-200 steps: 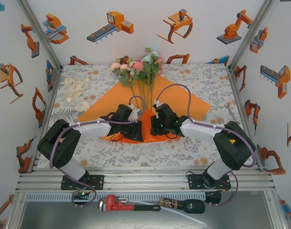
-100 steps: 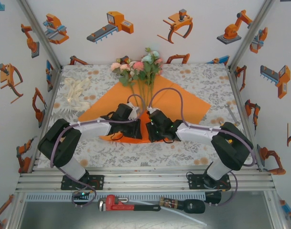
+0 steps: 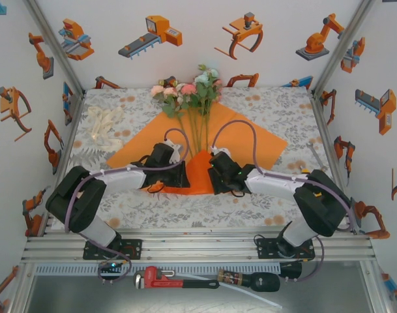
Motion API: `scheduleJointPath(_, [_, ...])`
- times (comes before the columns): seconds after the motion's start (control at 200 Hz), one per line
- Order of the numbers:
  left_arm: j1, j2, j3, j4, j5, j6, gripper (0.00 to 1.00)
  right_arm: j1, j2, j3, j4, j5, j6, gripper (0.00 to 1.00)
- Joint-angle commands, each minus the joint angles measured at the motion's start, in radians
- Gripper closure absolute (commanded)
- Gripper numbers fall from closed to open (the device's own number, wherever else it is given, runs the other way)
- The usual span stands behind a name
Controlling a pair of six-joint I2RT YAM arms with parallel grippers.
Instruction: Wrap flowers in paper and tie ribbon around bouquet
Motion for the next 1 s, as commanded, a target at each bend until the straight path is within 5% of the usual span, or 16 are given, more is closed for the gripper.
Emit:
scheduleJointPath(0.0, [0.019,-0.025,-0.066,-0.087,-0.09,0.011,0.62,-0.043,-0.075,-0.039,-0.084,-0.006,0.02,0.46])
scheduleJointPath(0.245, [0.029,-0.115,-0.151,-0.099,-0.111,-0.022,0.59,-0.183,-0.107,-0.142,-0.089,-0.035,0.117,0.47])
scheduleJointPath(0.385, [0.032,-0.199,-0.188,-0.126,-0.139,-0.045,0.53,-0.189,-0.131,-0.13,-0.114,-0.019,0.102,0.48])
scheduleJointPath(0.991, [0.088,-0.43,-0.214,-0.421,-0.434,-0.194,0.55,-0.189,-0.119,-0.019,-0.178,-0.021,0.044,0.47])
